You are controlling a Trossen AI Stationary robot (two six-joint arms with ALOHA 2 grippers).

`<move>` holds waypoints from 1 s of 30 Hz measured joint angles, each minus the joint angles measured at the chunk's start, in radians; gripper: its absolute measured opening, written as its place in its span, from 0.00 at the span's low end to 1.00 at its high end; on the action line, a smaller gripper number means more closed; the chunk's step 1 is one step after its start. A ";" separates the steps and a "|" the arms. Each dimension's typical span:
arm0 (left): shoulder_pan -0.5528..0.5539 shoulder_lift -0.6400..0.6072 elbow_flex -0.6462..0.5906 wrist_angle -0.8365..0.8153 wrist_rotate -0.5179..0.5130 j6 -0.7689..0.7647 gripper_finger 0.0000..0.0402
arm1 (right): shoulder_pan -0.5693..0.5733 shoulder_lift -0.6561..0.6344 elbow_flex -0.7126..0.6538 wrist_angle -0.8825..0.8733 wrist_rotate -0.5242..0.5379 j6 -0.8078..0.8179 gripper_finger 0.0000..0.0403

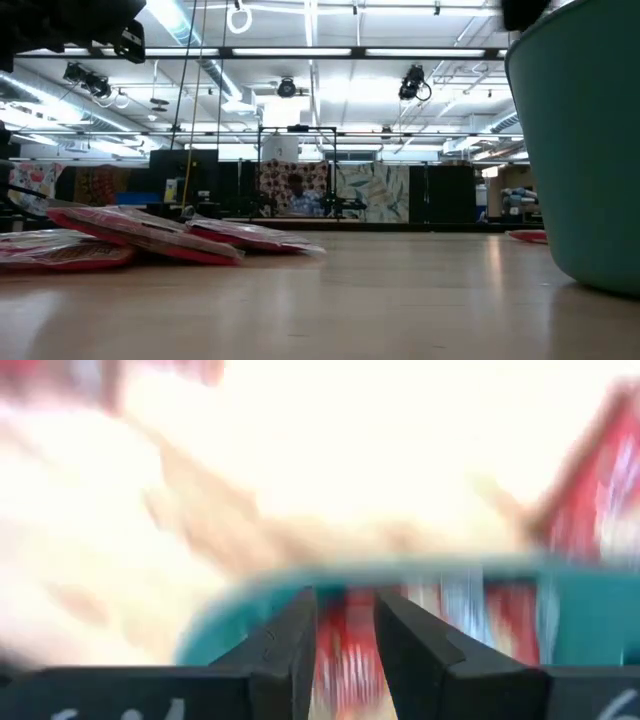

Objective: Sort popcorn bags into baskets
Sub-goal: Put the red popcorn into the green bin

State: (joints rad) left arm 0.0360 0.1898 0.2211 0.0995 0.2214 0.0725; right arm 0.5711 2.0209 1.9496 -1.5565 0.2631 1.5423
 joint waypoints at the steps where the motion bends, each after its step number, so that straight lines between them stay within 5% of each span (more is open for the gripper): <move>1: 0.000 0.000 0.000 0.000 0.000 0.000 0.07 | -0.014 0.000 0.001 0.013 0.049 -0.017 0.27; 6: 0.000 0.000 0.000 0.001 0.000 -0.001 0.07 | -0.080 0.001 -0.007 0.094 0.304 -0.120 0.27; 12: 0.000 0.000 0.000 0.019 0.000 -0.008 0.07 | -0.156 0.001 -0.067 0.315 0.452 -0.336 0.27; 22: 0.000 0.022 0.000 0.021 -0.030 -0.015 0.07 | -0.271 0.002 -0.245 0.857 0.375 -0.900 0.27; 30: 0.000 0.206 0.000 0.021 -0.310 -0.107 0.07 | -0.376 0.002 -0.316 0.893 0.398 -1.293 0.27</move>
State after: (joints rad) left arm 0.0360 0.3963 0.2214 0.1207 -0.0887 -0.0340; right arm 0.1947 2.0232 1.6339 -0.6635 0.6606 0.2494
